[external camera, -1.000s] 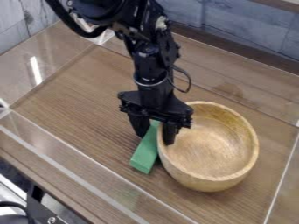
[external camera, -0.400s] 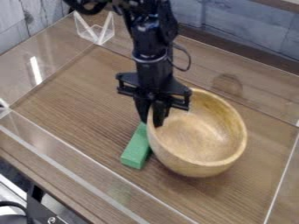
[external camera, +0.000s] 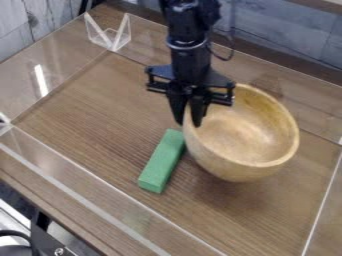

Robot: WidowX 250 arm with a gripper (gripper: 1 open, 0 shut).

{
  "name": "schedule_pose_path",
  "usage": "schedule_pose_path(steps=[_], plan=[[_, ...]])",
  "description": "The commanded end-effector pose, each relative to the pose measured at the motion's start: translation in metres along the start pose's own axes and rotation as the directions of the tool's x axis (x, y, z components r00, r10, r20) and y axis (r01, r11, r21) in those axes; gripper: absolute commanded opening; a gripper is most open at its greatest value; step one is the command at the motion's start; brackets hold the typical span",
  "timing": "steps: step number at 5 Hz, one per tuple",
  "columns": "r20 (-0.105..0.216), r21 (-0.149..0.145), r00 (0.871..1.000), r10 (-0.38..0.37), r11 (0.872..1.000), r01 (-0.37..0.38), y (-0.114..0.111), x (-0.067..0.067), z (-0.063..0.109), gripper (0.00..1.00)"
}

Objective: Put green stick into wooden bowl

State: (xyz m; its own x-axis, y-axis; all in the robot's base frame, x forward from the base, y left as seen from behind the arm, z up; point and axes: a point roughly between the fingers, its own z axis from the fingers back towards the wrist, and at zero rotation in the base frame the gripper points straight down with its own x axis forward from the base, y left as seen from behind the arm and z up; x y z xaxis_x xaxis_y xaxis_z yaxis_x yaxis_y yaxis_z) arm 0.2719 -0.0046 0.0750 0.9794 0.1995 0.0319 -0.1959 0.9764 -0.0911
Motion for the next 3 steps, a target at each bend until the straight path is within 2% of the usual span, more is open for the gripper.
schedule_pose_path(steps=[1,2,3], plan=[[0.053,-0.01,0.997,0.053,0.999,-0.052,-0.006,0.008,0.01,0.0],[0.055,-0.008,0.994,0.094,0.996,-0.094,-0.009,0.007,0.008,0.0],[0.05,-0.008,0.996,0.077,0.997,-0.076,-0.019,-0.003,0.023,0.0]])
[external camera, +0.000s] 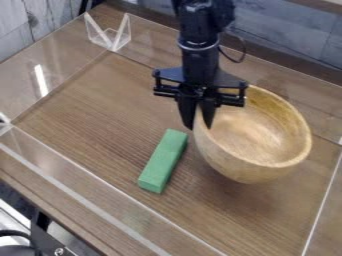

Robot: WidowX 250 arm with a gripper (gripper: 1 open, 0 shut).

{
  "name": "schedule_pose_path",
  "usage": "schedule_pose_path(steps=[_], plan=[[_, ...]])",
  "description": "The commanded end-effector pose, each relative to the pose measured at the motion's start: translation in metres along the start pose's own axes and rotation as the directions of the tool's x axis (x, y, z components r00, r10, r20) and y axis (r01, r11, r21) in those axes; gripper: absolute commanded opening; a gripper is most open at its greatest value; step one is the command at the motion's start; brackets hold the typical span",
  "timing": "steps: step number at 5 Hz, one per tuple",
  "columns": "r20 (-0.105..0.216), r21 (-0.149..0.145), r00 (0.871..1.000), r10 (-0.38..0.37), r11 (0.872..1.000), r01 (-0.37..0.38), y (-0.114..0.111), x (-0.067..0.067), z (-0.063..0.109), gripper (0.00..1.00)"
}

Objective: Put green stick into wooden bowl

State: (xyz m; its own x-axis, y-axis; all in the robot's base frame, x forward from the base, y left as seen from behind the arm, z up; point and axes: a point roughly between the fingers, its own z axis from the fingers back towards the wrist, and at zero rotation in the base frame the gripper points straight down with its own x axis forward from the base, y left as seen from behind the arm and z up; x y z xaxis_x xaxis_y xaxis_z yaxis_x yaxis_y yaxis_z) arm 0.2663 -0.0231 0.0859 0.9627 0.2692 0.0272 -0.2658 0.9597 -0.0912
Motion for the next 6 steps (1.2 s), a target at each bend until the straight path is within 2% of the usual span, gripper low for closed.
schedule_pose_path(steps=[1,3,5,6], plan=[[0.045,-0.011,0.999,-0.006,1.0,0.007,-0.01,-0.004,0.027,0.0],[0.045,-0.007,0.999,0.0,1.0,0.001,-0.019,0.006,-0.001,0.0],[0.047,-0.007,0.999,0.003,1.0,-0.002,-0.031,0.017,-0.008,0.0],[0.049,-0.005,0.997,0.053,0.999,-0.053,-0.03,0.016,-0.008,0.0]])
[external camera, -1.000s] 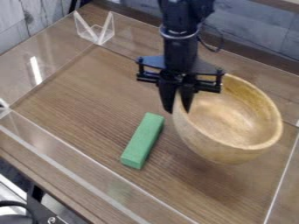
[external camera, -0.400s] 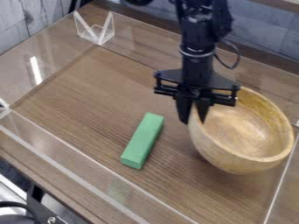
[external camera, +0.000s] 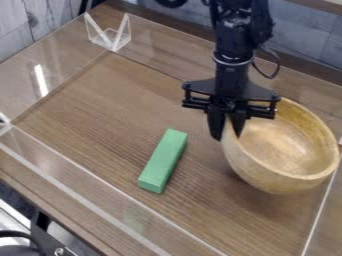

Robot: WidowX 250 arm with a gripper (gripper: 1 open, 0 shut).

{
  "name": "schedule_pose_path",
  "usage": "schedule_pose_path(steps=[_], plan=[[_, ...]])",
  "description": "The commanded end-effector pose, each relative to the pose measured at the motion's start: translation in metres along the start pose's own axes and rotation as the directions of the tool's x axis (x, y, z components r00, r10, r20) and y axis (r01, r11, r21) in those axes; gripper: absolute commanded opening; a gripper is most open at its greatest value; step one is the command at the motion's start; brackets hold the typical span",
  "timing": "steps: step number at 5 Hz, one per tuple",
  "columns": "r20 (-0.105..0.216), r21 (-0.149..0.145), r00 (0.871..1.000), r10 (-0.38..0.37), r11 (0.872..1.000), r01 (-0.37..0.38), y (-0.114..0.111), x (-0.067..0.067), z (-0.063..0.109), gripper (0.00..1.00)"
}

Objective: Put green stick into wooden bowl

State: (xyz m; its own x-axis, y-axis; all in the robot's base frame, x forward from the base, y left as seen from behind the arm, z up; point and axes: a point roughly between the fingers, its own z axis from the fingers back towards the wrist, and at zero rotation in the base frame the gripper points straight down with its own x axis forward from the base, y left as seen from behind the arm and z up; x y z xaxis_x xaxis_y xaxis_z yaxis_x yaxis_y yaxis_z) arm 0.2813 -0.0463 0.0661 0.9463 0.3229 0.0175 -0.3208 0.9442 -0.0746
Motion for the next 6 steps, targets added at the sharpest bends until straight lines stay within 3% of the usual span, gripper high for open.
schedule_pose_path(steps=[1,2,3,5,6], plan=[[0.055,-0.022,0.998,0.043,0.999,-0.042,-0.004,0.006,0.014,0.0],[0.049,-0.021,0.999,-0.006,1.0,0.007,0.005,0.004,0.006,0.0],[0.055,-0.025,0.998,-0.009,1.0,0.01,-0.003,0.007,0.013,1.0],[0.078,-0.043,0.996,-0.042,0.998,0.046,-0.006,0.025,0.03,1.0],[0.096,-0.057,0.992,-0.078,0.995,0.084,-0.021,0.025,0.035,1.0]])
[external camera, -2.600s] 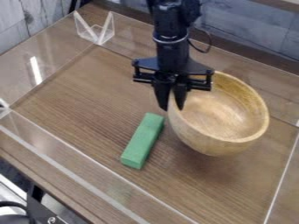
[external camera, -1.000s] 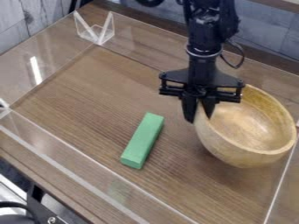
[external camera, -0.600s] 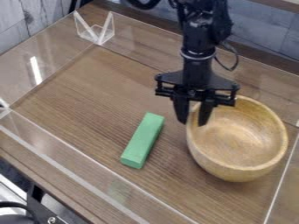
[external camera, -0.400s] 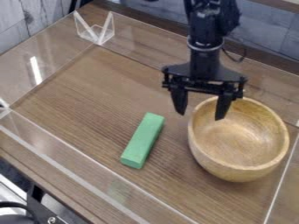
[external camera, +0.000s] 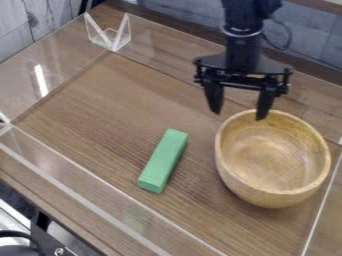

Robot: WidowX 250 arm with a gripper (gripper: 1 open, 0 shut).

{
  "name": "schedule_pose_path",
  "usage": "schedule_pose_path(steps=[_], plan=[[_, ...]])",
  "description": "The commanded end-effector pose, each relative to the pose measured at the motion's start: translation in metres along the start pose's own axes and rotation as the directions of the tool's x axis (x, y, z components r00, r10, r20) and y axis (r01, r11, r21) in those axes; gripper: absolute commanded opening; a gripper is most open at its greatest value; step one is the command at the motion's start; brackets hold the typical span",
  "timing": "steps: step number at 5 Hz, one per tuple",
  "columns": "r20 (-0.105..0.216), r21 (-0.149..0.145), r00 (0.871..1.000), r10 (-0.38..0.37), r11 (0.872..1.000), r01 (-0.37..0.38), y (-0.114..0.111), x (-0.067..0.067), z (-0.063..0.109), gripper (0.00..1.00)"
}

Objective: Put green stick into wooden bowl

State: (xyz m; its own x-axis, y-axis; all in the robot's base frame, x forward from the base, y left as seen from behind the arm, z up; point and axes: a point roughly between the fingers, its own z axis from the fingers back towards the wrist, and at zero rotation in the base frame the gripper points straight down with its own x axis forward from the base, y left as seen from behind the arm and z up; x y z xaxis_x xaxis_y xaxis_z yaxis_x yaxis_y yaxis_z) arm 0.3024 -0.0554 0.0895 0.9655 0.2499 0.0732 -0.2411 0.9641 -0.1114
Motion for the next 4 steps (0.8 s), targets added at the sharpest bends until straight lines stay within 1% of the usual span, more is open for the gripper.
schedule_pose_path(steps=[1,2,3,4], plan=[[0.056,-0.033,0.997,-0.045,0.998,0.046,-0.019,0.009,0.012,1.0],[0.076,-0.041,0.997,-0.018,0.999,0.021,-0.036,0.014,0.014,1.0],[0.097,-0.047,0.995,-0.005,0.999,0.01,-0.047,0.017,0.016,1.0],[0.113,-0.06,0.994,0.005,0.998,0.001,-0.049,0.016,0.014,1.0]])
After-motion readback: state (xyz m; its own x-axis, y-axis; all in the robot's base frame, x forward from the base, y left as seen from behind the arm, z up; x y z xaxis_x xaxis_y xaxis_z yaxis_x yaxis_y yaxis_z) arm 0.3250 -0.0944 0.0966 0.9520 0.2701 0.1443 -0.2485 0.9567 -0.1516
